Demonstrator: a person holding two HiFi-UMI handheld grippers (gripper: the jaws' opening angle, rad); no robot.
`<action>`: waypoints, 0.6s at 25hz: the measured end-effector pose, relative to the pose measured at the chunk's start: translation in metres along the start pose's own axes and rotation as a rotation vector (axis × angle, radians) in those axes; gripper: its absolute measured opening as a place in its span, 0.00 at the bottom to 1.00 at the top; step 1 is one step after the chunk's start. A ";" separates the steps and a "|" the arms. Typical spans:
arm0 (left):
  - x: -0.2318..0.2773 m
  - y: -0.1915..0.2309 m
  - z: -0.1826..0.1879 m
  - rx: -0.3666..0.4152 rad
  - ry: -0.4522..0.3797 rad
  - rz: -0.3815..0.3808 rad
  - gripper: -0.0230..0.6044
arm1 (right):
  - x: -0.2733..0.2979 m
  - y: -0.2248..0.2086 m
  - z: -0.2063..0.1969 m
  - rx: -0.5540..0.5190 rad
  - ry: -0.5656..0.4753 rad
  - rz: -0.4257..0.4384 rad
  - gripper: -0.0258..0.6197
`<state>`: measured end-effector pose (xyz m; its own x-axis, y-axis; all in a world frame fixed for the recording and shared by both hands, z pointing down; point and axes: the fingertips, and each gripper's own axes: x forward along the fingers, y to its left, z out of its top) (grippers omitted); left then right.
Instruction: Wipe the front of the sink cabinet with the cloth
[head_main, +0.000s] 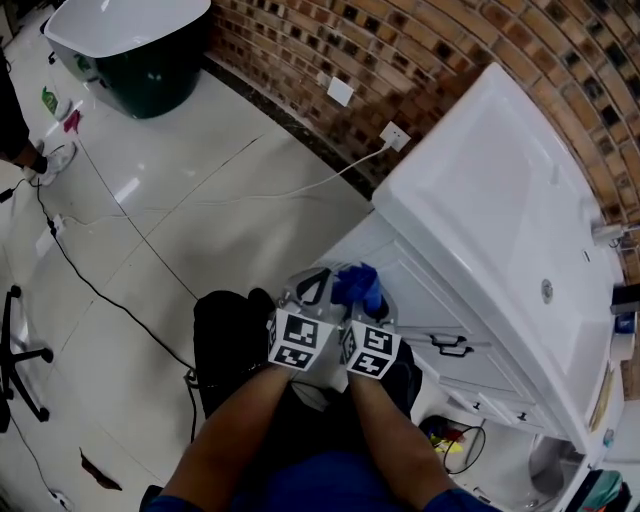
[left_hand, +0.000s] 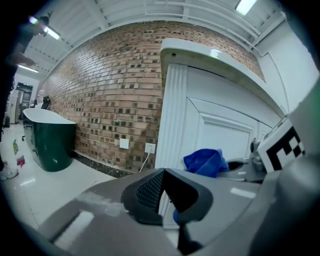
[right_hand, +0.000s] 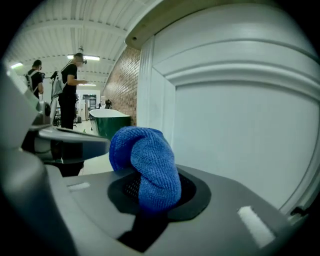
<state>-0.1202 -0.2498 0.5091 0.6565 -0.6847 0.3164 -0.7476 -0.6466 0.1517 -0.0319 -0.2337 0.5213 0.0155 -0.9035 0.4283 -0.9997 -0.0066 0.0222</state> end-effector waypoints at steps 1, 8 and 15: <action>0.001 0.003 -0.003 -0.003 0.011 0.005 0.03 | 0.004 0.001 -0.007 0.001 0.019 0.001 0.16; 0.008 0.025 -0.026 -0.035 0.114 0.029 0.04 | 0.036 0.005 -0.068 -0.003 0.169 -0.003 0.16; 0.015 0.030 -0.037 -0.057 0.164 0.014 0.04 | 0.062 0.007 -0.119 -0.029 0.316 -0.010 0.16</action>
<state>-0.1370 -0.2672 0.5534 0.6244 -0.6267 0.4663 -0.7641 -0.6140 0.1979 -0.0355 -0.2383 0.6554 0.0341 -0.7254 0.6875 -0.9987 0.0019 0.0515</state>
